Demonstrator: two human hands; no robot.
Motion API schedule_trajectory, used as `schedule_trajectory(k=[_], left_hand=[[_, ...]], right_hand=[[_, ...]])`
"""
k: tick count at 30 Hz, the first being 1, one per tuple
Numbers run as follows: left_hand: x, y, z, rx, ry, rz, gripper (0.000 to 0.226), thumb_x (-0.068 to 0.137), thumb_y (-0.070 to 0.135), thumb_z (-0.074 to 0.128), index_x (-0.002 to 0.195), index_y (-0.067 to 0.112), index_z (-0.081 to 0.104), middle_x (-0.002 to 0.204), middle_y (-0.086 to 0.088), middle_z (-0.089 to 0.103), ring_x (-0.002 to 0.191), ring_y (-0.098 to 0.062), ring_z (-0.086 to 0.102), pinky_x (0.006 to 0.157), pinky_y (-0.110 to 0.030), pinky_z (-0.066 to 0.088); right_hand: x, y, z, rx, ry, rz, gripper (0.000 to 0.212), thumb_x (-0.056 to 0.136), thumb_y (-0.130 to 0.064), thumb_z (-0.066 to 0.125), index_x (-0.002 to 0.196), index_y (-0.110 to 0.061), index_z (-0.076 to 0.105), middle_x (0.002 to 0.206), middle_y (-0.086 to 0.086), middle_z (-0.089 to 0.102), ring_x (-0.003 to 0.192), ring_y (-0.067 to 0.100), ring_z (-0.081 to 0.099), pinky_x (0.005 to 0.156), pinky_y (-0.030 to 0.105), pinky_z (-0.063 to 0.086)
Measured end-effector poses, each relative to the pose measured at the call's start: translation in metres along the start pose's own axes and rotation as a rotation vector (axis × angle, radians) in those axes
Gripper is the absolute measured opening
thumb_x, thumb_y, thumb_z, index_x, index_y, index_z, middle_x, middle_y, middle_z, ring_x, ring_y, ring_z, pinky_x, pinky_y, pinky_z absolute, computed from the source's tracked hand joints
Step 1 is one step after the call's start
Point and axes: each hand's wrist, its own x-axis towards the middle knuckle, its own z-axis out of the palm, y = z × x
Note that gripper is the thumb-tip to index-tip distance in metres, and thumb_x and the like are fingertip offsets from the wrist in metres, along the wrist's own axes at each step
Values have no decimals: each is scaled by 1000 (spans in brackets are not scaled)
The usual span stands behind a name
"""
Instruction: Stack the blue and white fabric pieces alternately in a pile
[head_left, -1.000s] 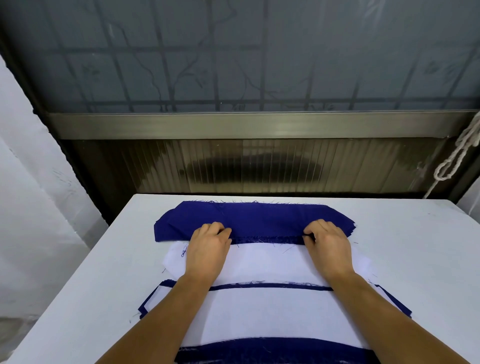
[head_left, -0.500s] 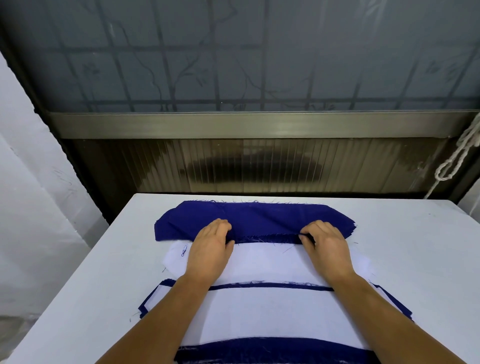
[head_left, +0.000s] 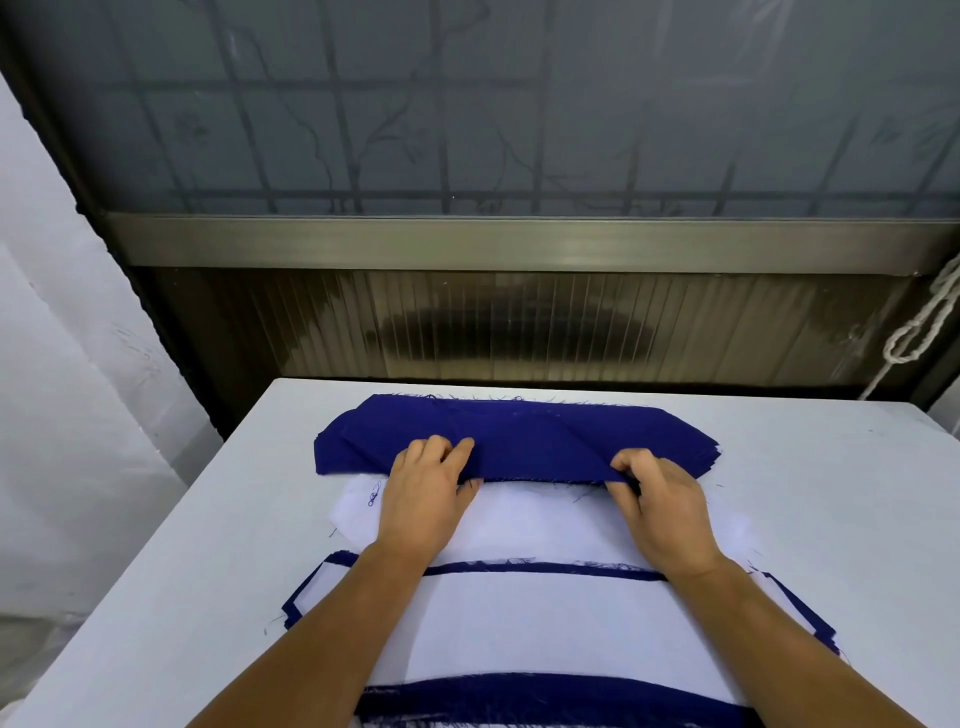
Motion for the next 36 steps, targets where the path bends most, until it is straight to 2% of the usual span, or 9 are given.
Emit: schedule_trajectory(k=[3, 8, 14, 17, 20, 25, 29, 32, 36], left_hand=[[1, -1, -2, -35, 77, -22, 26, 94, 25, 61, 118, 18, 69, 101, 0, 59, 92, -20, 52, 84, -32, 47], [-1, -6, -11, -128, 97, -96, 20, 91, 10, 64, 108, 12, 73, 114, -3, 64, 109, -24, 56, 95, -36, 47], [-18, -9, -72, -192, 205, 63, 11, 88, 9, 68, 96, 15, 71, 87, 3, 68, 74, -19, 61, 70, -33, 51], [-40, -17, -105, -164, 113, 205, 16, 90, 18, 67, 105, 21, 69, 83, 10, 66, 71, -12, 59, 65, -26, 49], [-60, -28, -127, -313, -85, 101, 37, 89, 30, 67, 123, 40, 57, 89, 25, 61, 81, -3, 57, 72, -12, 41], [-68, -39, -139, -426, -342, 56, 27, 89, 30, 68, 105, 51, 61, 100, 34, 61, 102, 11, 54, 84, -8, 44], [-60, -41, -141, -401, -353, 11, 22, 92, 26, 65, 109, 39, 66, 103, 28, 61, 98, 8, 56, 85, -14, 48], [-53, -35, -147, -372, -138, 2, 17, 91, 24, 66, 104, 34, 69, 97, 24, 62, 92, 2, 58, 74, -11, 45], [-67, -31, -154, -223, 119, 179, 7, 85, 23, 72, 87, 27, 68, 82, 19, 61, 74, -6, 56, 64, -17, 44]], right_hand=[[4, -1, -5, -16, -8, -18, 26, 66, 3, 84, 83, -4, 66, 66, 1, 64, 53, 24, 56, 55, 27, 42], [7, -10, -26, -40, -236, -1, 18, 77, -5, 78, 90, -13, 68, 81, -8, 68, 66, 14, 61, 61, 20, 46], [-11, -14, -80, 139, -404, 169, 12, 94, -19, 59, 92, -30, 60, 93, -23, 57, 82, 4, 56, 68, 12, 42], [-21, -20, -113, 235, -476, 239, 17, 91, -21, 64, 83, -36, 62, 84, -19, 64, 71, 7, 58, 64, 15, 44], [-24, -24, -134, 346, -634, 315, 13, 90, -25, 65, 83, -36, 66, 82, -11, 69, 68, 8, 62, 65, 21, 49], [-18, -22, -137, 322, -823, 382, 16, 94, -20, 62, 83, -29, 69, 86, -9, 72, 78, 9, 67, 76, 31, 54], [-8, -23, -125, 187, -724, 344, 16, 94, -23, 61, 83, -34, 66, 80, -6, 70, 72, 11, 64, 72, 32, 54], [-1, -26, -122, 65, -473, 250, 15, 94, -23, 60, 88, -37, 61, 78, -14, 66, 69, 7, 60, 63, 24, 49], [-18, -25, -129, -15, -130, 39, 13, 93, -18, 56, 96, -28, 64, 94, -24, 61, 88, 0, 57, 71, 14, 43]])
